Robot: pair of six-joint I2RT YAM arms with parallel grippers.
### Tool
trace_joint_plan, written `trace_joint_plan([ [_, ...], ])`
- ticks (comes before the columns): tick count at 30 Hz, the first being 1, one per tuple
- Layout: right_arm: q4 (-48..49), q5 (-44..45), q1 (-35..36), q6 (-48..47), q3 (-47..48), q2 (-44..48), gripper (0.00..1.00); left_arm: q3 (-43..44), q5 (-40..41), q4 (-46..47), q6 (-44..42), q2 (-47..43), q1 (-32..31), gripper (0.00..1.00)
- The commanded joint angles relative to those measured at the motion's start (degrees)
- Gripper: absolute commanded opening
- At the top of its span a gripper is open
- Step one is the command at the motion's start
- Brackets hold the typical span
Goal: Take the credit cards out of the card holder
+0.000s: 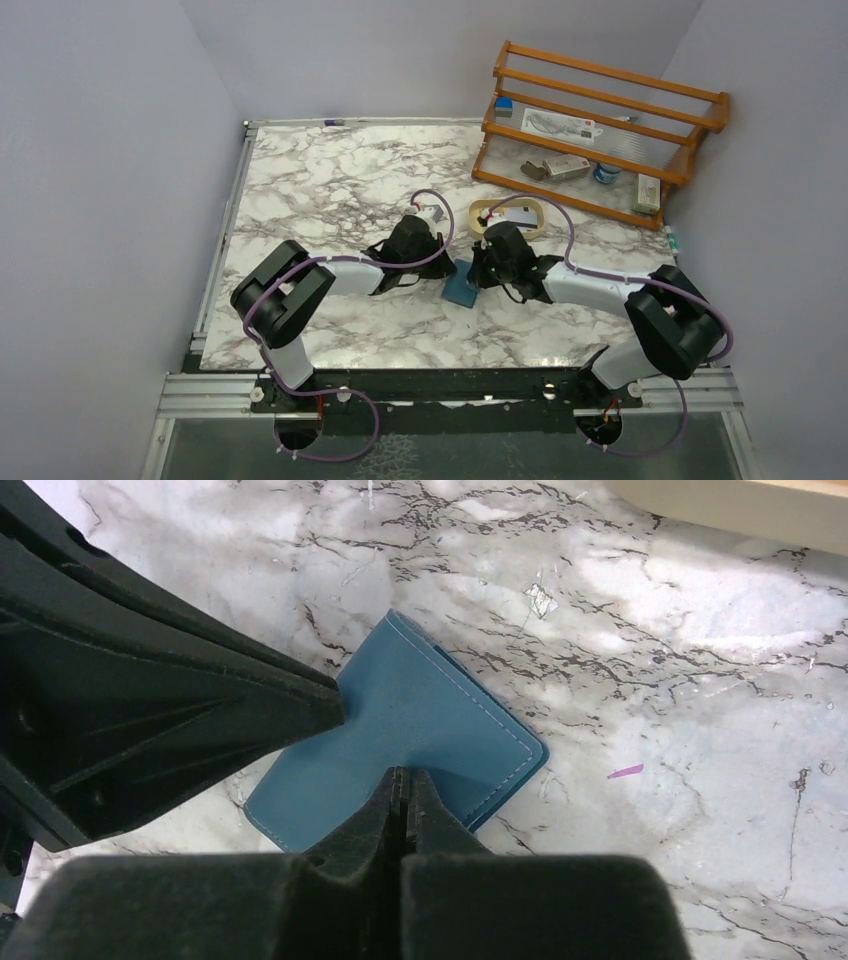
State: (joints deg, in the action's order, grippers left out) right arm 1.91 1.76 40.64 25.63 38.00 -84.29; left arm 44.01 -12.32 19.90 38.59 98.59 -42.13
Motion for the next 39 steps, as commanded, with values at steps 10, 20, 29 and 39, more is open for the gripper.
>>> trace_joint_plan([
  [10, -4.36, -6.0, 0.11, -6.4, 0.99, 5.99, 0.38, -1.0, -1.21, 3.84, 0.96, 0.0, -0.24, 0.0],
  [20, -8.59, -9.11, 0.05, -11.74, 2.28, 3.54, 0.44, 0.07, -0.88, 2.17, 0.02, 1.41, -0.27, 0.0],
  [29, -7.69, -5.52, 0.05, -12.3, 2.71, 1.14, 0.46, 1.23, 1.1, -1.25, -1.88, 1.43, -0.49, 0.0],
  [39, -8.17, -3.39, 0.92, -12.67, 3.99, -0.37, 0.49, 2.43, 2.09, -3.1, -2.76, 2.07, -0.97, 0.0],
])
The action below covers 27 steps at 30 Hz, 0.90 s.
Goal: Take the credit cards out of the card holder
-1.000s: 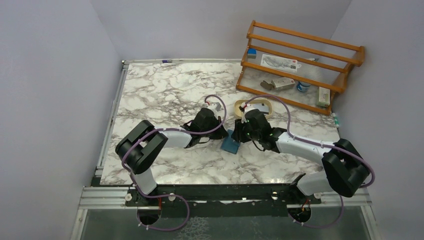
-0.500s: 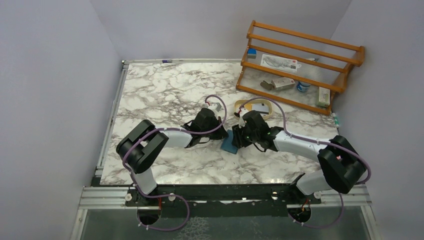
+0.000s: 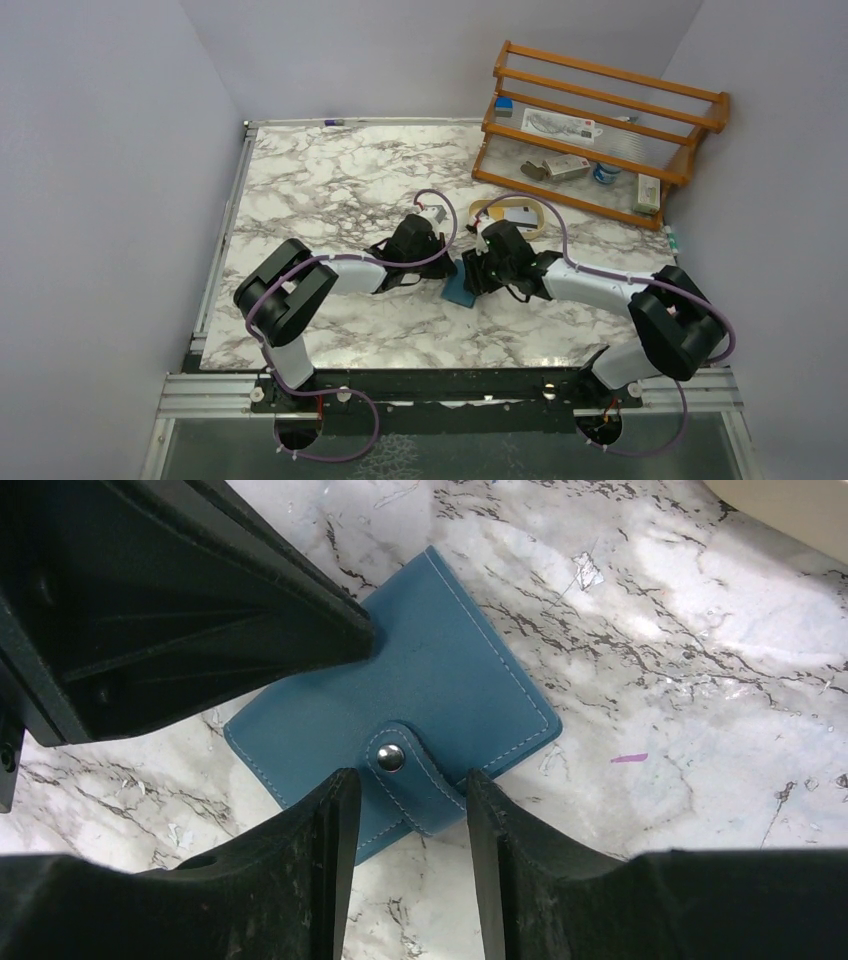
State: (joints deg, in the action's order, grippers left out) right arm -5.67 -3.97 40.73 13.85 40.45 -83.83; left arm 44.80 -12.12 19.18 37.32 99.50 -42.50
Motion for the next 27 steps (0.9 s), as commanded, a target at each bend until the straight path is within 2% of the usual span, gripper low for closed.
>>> trace_joint_plan([
  [1, -0.79, 2.8, 1.27, -0.86, 1.68, -0.97, 0.49, 1.81, 2.06, -2.65, -1.65, 1.09, -0.69, 0.0],
  [7, -1.41, 6.31, 4.38, -0.11, 2.42, -4.01, 0.47, 1.96, 2.87, -3.38, -1.83, 0.78, -0.65, 0.0],
  [10, -1.98, 7.98, 5.31, 0.36, 3.23, -5.61, 0.42, 1.84, 3.11, -3.62, -1.81, 0.69, -0.66, 0.0],
  [13, -2.85, 9.69, 5.9, 0.73, 4.03, -6.74, 0.33, 1.7, 3.43, -3.93, -1.9, 0.6, -0.65, 0.0],
  [21, -3.75, 11.86, 6.37, 2.23, 4.72, -7.85, 0.01, 1.44, 4.85, -5.12, -2.4, 0.1, -0.72, 0.0],
  [27, -1.54, 13.59, 6.33, 4.62, 5.46, -7.52, 0.01, 1.3, 6.09, -6.19, -3.76, -0.86, -0.6, 0.0],
])
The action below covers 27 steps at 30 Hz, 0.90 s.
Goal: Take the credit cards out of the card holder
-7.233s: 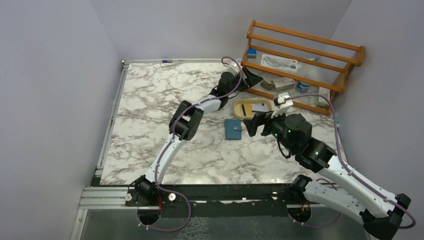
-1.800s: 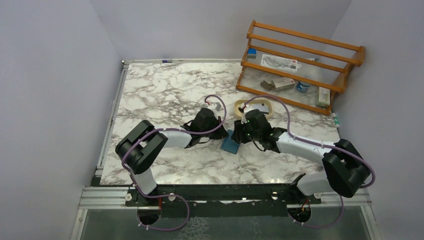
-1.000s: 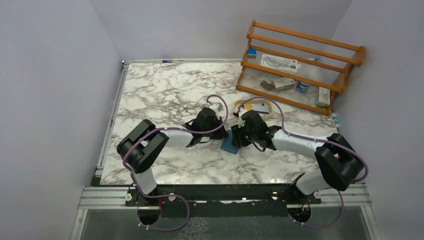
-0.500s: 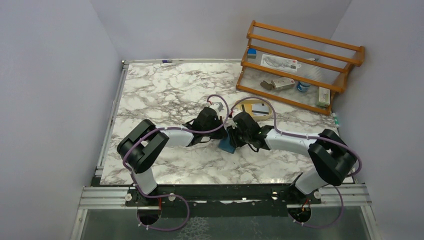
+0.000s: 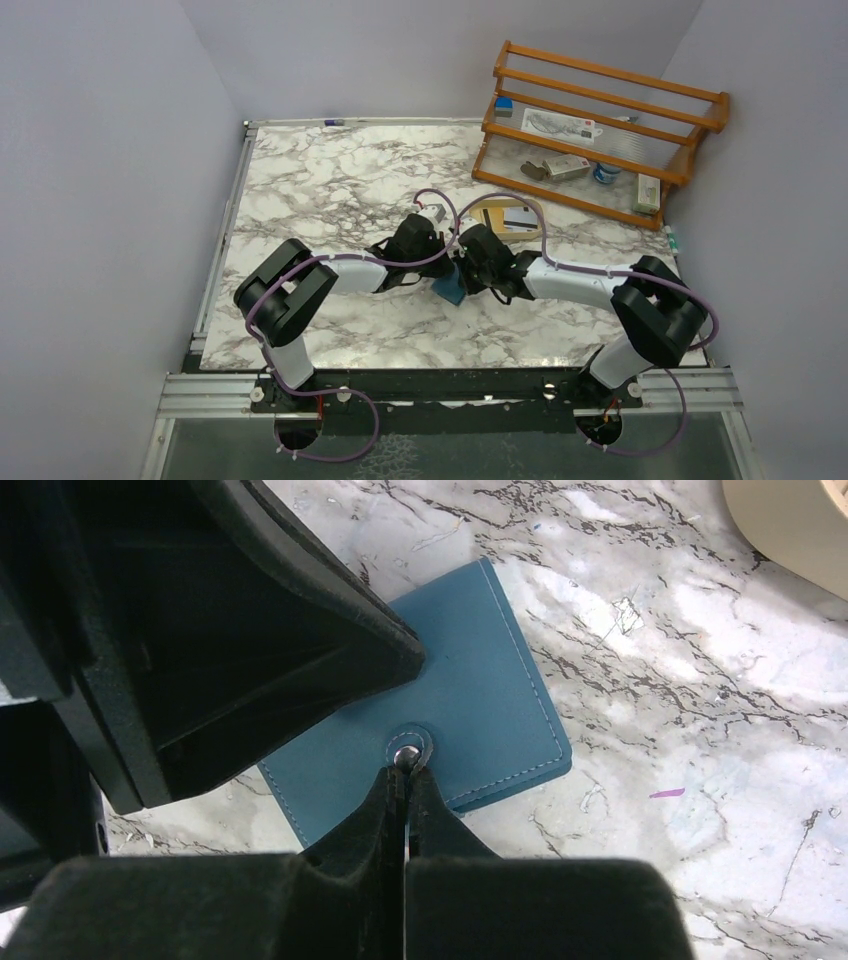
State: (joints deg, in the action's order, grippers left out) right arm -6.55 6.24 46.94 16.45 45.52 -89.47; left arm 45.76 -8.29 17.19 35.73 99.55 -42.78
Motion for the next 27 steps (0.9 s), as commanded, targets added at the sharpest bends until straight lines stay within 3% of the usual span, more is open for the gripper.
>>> trace_joint_plan([
  [1, -0.13, 3.42, 0.15, 2.15, 0.49, -1.39, 0.01, 0.39, 2.41, -4.43, -2.42, -1.05, -0.36, 0.0],
  [19, 19.94, -10.71, -3.17, 0.54, -2.0, 8.35, 0.01, 0.18, 7.85, -10.03, -6.83, -5.76, 0.62, 0.0],
  [27, 24.77, -11.56, -4.9, 1.12, -3.59, 11.54, 0.01, -1.09, 7.86, -9.73, -5.96, -6.29, 0.73, 0.0],
])
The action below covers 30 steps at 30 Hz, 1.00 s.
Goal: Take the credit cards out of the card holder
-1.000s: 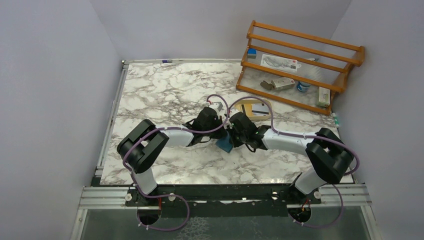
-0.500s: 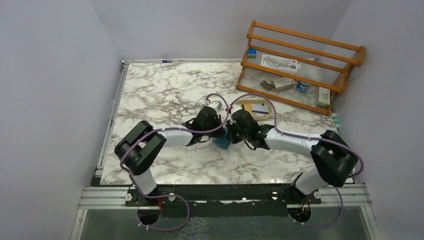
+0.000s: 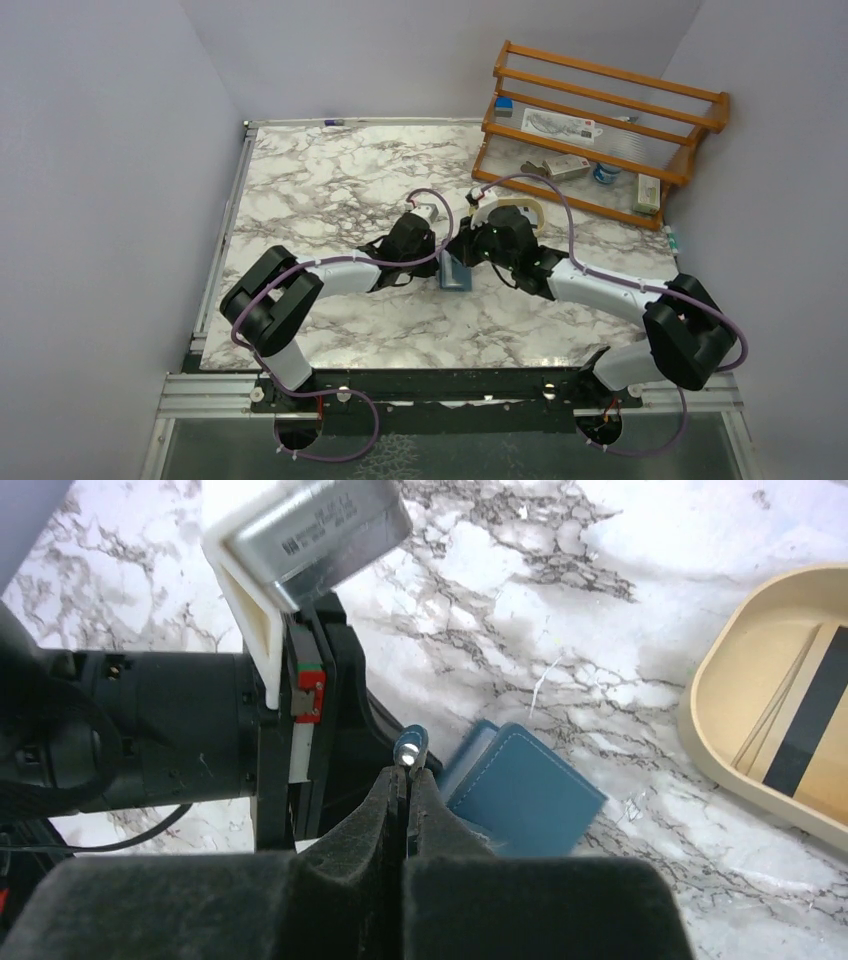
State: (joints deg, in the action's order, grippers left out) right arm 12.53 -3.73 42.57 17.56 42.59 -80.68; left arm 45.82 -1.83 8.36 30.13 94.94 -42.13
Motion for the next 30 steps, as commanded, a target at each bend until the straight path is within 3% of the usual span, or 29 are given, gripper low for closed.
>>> trace_joint_plan([
  [1, 5.96, -1.22, -0.55, -0.05, -0.92, 3.56, 0.01, -1.25, 1.39, -0.89, -0.26, -1.75, 0.11, 0.0],
  [8, 4.02, 0.15, -1.51, -0.64, -1.65, 5.88, 0.01, 0.1, 2.9, -2.34, -0.33, -2.37, 0.13, 0.01],
  [11, 2.85, 5.06, -1.6, 1.48, -4.04, 7.04, 0.01, 0.23, 3.01, -2.49, -0.33, -2.72, 0.24, 0.04],
  [15, -4.21, 13.0, -2.06, 6.24, -5.27, 8.51, 0.01, -0.58, 3.1, -2.25, 0.05, -2.81, 0.35, 0.06],
  [28, -28.73, 25.82, -2.55, 12.25, -1.56, 9.68, 0.01, -0.85, 3.49, -2.48, 0.19, -2.46, 0.37, 0.08],
  [30, -31.26, 26.3, -2.51, 13.14, -1.66, 10.48, 0.11, -0.8, 3.42, -2.53, 0.32, -2.63, 0.36, 0.08],
])
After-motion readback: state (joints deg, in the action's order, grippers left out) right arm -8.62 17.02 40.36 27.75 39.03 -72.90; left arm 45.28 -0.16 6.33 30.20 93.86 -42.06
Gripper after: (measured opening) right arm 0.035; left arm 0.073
